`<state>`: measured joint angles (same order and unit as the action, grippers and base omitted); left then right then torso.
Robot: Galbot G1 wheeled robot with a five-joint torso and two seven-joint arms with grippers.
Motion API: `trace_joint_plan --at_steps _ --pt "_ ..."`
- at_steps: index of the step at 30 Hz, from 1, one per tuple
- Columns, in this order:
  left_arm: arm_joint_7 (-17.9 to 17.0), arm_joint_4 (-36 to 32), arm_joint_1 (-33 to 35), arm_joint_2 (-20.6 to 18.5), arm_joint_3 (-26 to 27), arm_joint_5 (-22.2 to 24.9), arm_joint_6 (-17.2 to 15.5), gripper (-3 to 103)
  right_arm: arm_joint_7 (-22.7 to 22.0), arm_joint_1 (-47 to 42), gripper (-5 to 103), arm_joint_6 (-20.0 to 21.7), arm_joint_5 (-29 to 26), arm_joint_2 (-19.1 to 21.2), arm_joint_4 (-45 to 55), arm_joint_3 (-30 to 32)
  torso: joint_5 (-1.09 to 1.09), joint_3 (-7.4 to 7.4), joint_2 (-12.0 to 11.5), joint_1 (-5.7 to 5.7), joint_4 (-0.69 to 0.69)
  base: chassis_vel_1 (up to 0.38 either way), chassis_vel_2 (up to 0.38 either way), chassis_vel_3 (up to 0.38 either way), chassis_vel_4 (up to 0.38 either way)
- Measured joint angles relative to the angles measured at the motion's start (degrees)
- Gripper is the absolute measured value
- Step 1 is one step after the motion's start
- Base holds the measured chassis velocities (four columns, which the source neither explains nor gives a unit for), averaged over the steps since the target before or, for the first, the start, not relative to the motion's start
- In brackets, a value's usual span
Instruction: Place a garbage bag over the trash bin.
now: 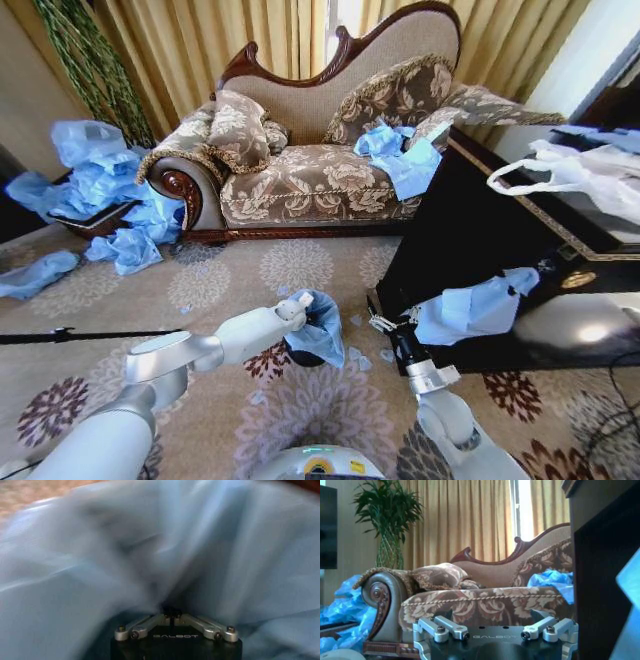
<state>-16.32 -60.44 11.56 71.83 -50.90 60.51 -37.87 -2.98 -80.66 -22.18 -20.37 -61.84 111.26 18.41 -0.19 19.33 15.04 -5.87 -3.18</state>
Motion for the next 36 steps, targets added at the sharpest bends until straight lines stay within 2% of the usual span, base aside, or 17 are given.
trace_joint_plan --at_steps 4,7,10,12,14,17,18,21,25,28,30,36 --pt "0.35 5.21 0.32 3.99 -0.02 -2.23 1.17 0 0.0 -0.78 100 -0.2 -0.09 0.32 0.18 1.2 0.0 0.0 0.0 0.0 -0.01 0.0 0.0 0.0 0.0" --pt "1.86 13.7 0.38 8.07 0.92 -6.95 4.88 0 0.01 -1.6 100 -0.59 -0.1 0.36 0.35 1.72 0.0 0.0 0.0 -0.01 0.0 0.0 0.0 0.0 0.0" --pt "2.26 15.56 0.38 8.45 1.69 -7.56 5.52 0 0.06 -2.03 100 -0.78 -0.09 0.35 0.46 1.84 -0.01 0.0 0.0 0.0 -0.01 0.0 0.0 0.0 0.0" --pt "2.14 15.77 0.51 7.84 1.96 -7.61 5.57 0 0.09 -2.23 100 -0.89 -0.07 0.33 0.52 1.84 0.0 0.0 0.0 0.0 -0.01 0.0 0.0 0.0 0.0" --pt "0.65 13.34 0.94 4.97 2.13 -5.9 3.42 0 0.1 -2.45 100 -0.97 -0.05 0.29 0.78 1.69 0.0 0.0 0.0 -0.01 0.05 0.0 0.0 0.0 0.0" --pt "0.32 11.84 0.98 3.92 2.01 -4.46 2.05 0 0.11 -2.44 100 -0.97 -0.04 0.28 0.86 1.65 0.0 0.0 0.0 -0.01 0.05 0.0 0.0 0.0 0.0" --pt "0.24 8.14 0.94 1.68 1.24 -1.24 -0.79 0 0.09 -2.33 100 -0.97 -0.04 0.27 0.97 1.65 -0.01 0.0 0.0 0.0 0.05 0.0 0.0 0.0 0.0" --pt "0.3 3.21 0.92 -0.23 0.19 2.22 -3.64 0 0.05 -2.12 100 -0.88 -0.08 0.39 1.17 2.01 -0.01 0.0 0.0 -0.01 0.02 0.0 0.0 0.0 0.0" --pt "0.02 -1.39 1.82 -0.74 -0.55 5.41 -4.19 0 -0.03 -2.17 100 -0.62 -0.34 0.55 1.69 2.75 -0.01 0.0 0.0 0.0 0.0 0.0 0.0 0.0 0.0" --pt "-0.52 -1.73 2.44 0.37 -0.39 5.54 -4.26 0 -0.06 -2.21 100 -0.59 -0.49 0.7 1.7 3.15 0.0 0.0 0.0 0.0 0.04 0.0 0.0 0.0 0.0" --pt "-0.83 1.41 2.29 3.27 1.0 3.97 -3.67 0 -0.09 -2.29 100 -0.6 -0.56 0.95 1.58 3.39 -0.01 0.0 0.0 0.0 0.0 0.0 0.0 0.0 0.0" --pt "-0.19 6.66 0.27 5.96 2.59 0.48 -0.49 0 -0.1 -2.56 100 -0.61 -0.58 1.09 1.58 3.44 0.01 0.0 0.0 -0.01 0.0 0.0 0.0 0.0 0.0"
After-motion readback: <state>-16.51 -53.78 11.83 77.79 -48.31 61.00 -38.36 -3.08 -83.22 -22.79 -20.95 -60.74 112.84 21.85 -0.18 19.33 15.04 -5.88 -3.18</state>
